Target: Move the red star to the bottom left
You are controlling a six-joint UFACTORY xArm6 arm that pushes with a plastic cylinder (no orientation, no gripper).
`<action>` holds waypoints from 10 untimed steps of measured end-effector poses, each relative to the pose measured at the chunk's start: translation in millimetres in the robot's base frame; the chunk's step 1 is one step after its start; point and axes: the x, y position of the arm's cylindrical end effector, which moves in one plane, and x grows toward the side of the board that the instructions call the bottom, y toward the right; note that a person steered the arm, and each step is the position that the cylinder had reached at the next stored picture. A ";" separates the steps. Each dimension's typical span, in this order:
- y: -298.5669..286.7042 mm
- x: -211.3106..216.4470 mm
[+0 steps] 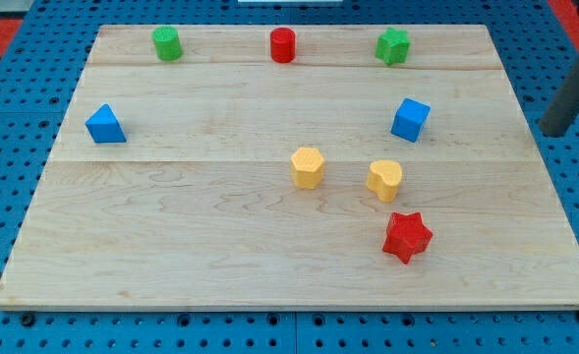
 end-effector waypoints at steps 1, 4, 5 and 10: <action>0.2 58.0; -180.9 143.9; -174.6 144.6; -236.8 145.3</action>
